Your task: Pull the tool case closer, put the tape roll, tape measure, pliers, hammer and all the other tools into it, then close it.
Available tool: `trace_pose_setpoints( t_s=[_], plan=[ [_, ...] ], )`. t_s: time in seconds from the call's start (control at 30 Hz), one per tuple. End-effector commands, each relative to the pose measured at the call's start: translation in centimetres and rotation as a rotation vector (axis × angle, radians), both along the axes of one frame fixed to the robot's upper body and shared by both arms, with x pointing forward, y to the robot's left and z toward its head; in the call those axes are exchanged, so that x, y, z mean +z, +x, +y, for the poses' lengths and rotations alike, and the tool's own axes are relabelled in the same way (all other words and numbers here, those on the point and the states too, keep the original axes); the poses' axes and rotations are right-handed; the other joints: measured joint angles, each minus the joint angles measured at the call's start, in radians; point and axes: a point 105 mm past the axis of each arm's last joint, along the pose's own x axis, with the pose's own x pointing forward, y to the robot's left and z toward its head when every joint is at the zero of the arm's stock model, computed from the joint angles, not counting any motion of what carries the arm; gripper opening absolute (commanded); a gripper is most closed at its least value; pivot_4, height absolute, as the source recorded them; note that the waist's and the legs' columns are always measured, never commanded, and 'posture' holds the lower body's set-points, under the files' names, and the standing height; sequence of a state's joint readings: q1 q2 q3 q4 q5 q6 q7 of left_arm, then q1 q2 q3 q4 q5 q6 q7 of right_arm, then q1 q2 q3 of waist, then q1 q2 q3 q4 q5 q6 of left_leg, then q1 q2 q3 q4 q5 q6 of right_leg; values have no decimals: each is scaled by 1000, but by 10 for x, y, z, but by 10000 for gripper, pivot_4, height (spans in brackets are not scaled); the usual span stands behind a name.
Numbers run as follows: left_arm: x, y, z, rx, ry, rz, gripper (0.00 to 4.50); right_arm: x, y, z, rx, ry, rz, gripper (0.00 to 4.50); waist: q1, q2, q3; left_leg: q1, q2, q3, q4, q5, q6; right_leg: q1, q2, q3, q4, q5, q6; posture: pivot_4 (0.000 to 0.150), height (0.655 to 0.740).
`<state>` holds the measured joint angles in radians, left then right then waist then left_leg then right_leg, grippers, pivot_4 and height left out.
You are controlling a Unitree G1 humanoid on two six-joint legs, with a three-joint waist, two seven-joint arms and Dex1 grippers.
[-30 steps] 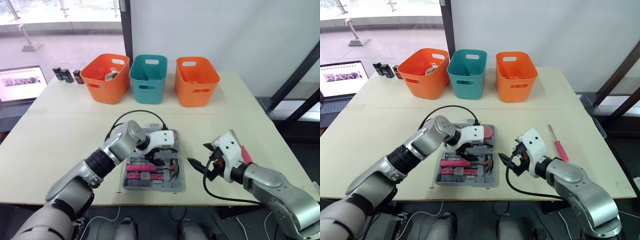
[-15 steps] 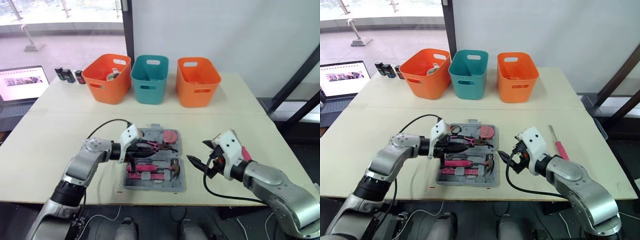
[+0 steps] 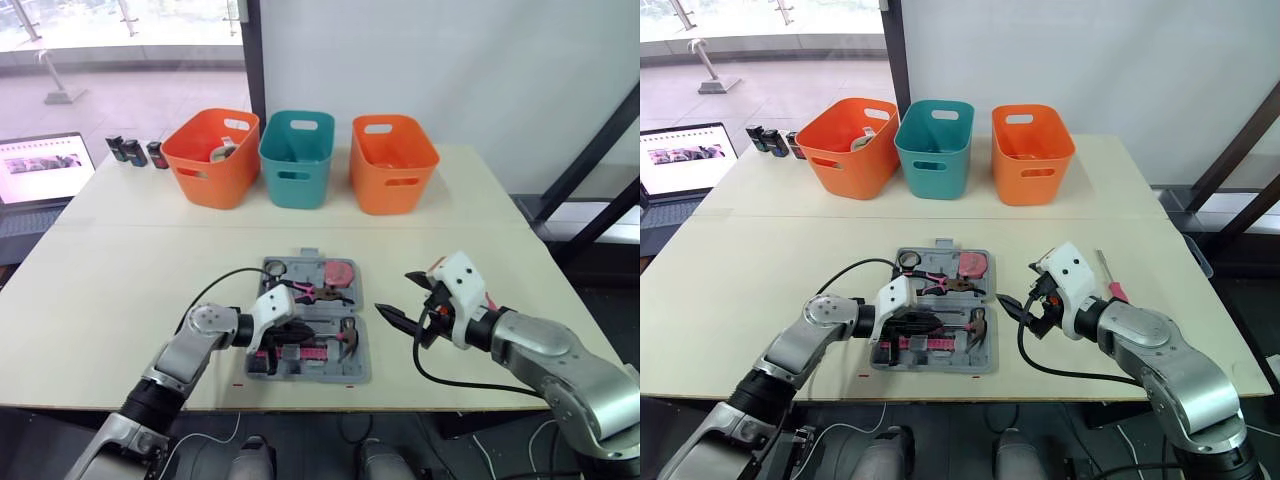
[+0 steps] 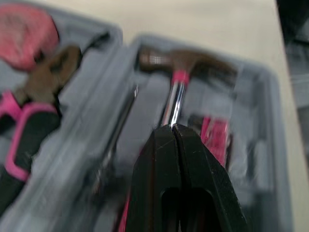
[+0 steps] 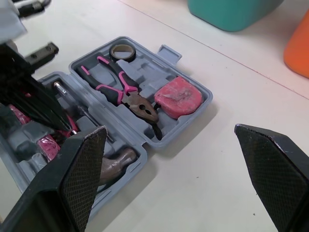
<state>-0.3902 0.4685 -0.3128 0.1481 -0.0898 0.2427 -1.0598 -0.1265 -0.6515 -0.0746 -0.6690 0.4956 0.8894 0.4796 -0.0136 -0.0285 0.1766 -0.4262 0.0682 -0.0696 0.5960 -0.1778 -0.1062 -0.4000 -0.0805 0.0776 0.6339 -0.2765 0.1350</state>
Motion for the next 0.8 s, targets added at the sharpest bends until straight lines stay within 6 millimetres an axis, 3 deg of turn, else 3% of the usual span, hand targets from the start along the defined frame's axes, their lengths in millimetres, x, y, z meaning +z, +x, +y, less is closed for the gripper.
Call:
trace_pose_setpoints(
  t_s=[0.03, 0.6, 0.8],
  plan=[
    [-11, 5, 7, 31, 57, -15, 340, 10, -3, -1, 1, -12, -38, 45000, 1, 0, 0, 0, 0, 0, 0, 0, 0, 1, 0, 0, 0, 0, 0, 1500, 7400],
    [-69, -17, 39, -21, 389, 103, 340, 8, -5, -5, -20, -17, -19, 45000, -7, 9, -13, 9, 0, 0, -2, -1, 1, 7, 0, 0, -1, -1, 0, 1500, 7400],
    [-72, -14, 34, 11, 354, 121, 340, 8, -3, -6, -22, -18, -19, 45000, -6, 11, -25, 16, 0, 2, -3, -5, 6, 13, 0, 1, -4, -1, -1, 1500, 7400]
  ],
)
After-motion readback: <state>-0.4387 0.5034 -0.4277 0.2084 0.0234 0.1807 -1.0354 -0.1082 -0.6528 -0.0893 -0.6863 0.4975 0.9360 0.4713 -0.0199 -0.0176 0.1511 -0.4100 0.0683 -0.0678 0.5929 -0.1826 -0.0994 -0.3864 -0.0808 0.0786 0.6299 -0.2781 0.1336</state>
